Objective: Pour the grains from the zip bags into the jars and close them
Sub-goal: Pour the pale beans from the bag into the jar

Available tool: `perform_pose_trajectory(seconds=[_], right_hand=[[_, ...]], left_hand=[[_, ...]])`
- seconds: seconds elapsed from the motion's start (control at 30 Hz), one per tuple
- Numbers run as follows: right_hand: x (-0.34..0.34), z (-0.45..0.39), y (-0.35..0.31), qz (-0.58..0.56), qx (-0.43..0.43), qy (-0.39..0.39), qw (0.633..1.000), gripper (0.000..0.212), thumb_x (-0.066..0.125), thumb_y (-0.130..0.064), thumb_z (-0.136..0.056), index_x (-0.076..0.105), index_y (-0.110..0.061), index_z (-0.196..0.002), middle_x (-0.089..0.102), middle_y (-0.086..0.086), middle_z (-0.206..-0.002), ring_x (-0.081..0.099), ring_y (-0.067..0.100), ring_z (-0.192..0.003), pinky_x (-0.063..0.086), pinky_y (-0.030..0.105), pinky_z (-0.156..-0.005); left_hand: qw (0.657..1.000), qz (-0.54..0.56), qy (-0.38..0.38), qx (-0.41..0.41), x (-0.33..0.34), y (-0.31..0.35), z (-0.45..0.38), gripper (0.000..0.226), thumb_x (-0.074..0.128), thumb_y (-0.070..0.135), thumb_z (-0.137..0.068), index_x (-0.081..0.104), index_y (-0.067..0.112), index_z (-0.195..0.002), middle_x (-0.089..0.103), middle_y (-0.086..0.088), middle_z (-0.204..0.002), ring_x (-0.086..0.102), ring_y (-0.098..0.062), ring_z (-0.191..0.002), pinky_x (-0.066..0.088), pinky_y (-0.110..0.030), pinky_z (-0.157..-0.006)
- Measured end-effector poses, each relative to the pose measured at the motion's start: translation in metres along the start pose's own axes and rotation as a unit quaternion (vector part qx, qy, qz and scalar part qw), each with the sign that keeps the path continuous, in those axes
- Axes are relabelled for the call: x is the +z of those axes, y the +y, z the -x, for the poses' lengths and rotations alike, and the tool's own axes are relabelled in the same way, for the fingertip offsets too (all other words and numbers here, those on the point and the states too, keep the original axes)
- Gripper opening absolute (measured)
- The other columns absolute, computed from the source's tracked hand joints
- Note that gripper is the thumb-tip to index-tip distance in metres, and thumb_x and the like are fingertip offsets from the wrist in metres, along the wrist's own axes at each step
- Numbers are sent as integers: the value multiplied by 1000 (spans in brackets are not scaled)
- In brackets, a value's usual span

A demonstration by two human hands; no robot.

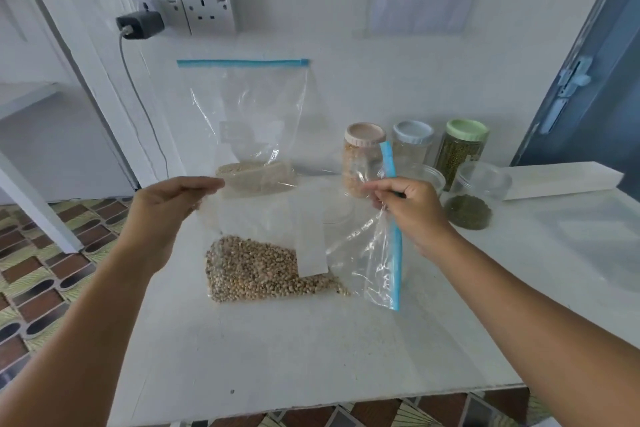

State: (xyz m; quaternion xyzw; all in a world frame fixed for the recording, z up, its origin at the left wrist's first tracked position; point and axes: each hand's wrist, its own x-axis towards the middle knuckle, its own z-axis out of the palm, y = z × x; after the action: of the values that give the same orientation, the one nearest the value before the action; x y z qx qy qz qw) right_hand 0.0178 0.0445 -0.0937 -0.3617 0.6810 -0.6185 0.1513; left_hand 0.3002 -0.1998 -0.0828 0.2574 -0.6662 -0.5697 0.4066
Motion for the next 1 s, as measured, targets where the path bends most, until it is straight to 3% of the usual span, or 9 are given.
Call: perform_pose_trajectory(seconds=[0.17, 0.27, 0.37, 0.5, 0.57, 0.73, 0.87, 1.0], right_hand=[[5, 7, 4, 4, -2, -18, 1000, 34, 58, 0, -103, 83, -23, -98, 77, -3, -109, 73, 15, -101, 59, 22, -90], [7, 3, -1, 0, -9, -10, 1000, 34, 58, -1, -104, 83, -23, -100, 78, -1, -109, 74, 15, -101, 59, 24, -90], [8, 1, -8, -21, -9, 0, 1000, 38, 56, 2, -103, 82, -26, -96, 78, -4, -106, 74, 11, -97, 57, 17, -84], [10, 4, -1, 6, -1, -10, 1000, 36, 56, 0, -104, 83, -23, -100, 78, -6, -103, 74, 10, -95, 56, 16, -84], [12, 4, 1, 14, 5, -4, 1000, 36, 55, 1, -103, 83, -21, -102, 78, -7, -103, 75, 12, -95, 58, 19, -87], [10, -2, -3, -10, -1, 8, 1000, 40, 53, 2, -103, 84, -23, -100, 79, -3, -103, 74, 13, -98, 59, 27, -94], [11, 1, 0, 13, 3, -6, 1000, 38, 54, 1, -103, 84, -23, -101, 79, -5, -104, 74, 13, -98, 60, 31, -96], [11, -1, 1, -5, 0, -1, 1000, 39, 54, 2, -103, 84, -22, -100, 79, -3, -104, 74, 14, -99, 60, 30, -95]], left_hand=[[987, -7, -118, -109, -19, -7, 12, 35, 51, -3, -100, 83, 10, -94, 75, -13, -123, 64, -25, -128, 39, -50, -117], [997, -10, -57, -56, -17, 0, 7, 36, 54, -8, -98, 83, 12, -86, 78, -12, -110, 68, -27, -120, 47, -41, -109], [1000, 16, -11, -14, -12, 9, -1, 30, 50, -13, -98, 74, 1, -89, 79, -9, -104, 69, -27, -118, 50, -32, -99], [993, -3, -90, -76, -17, -6, 9, 30, 44, -11, -101, 74, -3, -104, 75, -7, -125, 64, -15, -128, 38, -42, -118], [988, -39, -110, -101, -17, -15, 15, 29, 47, -9, -101, 74, -3, -110, 75, -7, -125, 63, -13, -128, 35, -43, -121], [998, 10, -7, -66, -12, -12, 14, 38, 49, -15, -98, 79, 6, -87, 79, -11, -108, 69, -22, -118, 43, -42, -112], [997, 2, -4, -75, -11, -20, 15, 36, 51, -13, -99, 79, 8, -90, 79, -9, -104, 68, -20, -111, 46, -42, -109], [997, 31, 47, -47, -4, -16, 13, 32, 54, -14, -97, 76, 7, -89, 79, -5, -94, 70, -23, -106, 50, -32, -97]])
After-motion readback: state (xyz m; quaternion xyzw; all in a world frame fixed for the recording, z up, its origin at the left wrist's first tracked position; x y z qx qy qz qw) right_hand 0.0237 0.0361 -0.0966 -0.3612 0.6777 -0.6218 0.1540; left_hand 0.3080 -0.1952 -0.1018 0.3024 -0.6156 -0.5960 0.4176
